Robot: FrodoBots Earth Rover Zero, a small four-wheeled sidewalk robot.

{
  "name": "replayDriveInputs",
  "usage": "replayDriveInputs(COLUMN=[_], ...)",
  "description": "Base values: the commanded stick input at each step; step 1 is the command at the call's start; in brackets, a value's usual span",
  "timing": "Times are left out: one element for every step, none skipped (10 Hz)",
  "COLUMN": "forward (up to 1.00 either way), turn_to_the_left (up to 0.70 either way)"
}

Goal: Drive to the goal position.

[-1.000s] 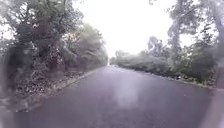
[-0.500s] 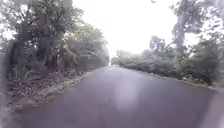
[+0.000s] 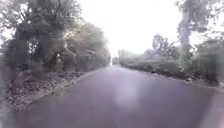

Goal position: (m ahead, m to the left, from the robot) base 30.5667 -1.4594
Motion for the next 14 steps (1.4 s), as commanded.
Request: replayDriveInputs(forward=[1.00, 1.00, 1.00, 1.00, 1.00, 1.00, 1.00, 1.00, 1.00, 1.00, 1.00, 1.00, 1.00, 1.00], turn_to_the_left=[0.00, 0.00, 0.00, 0.00, 0.00, 0.00, 0.00, 0.00, 0.00, 0.00, 0.00, 0.00, 0.00, 0.00])
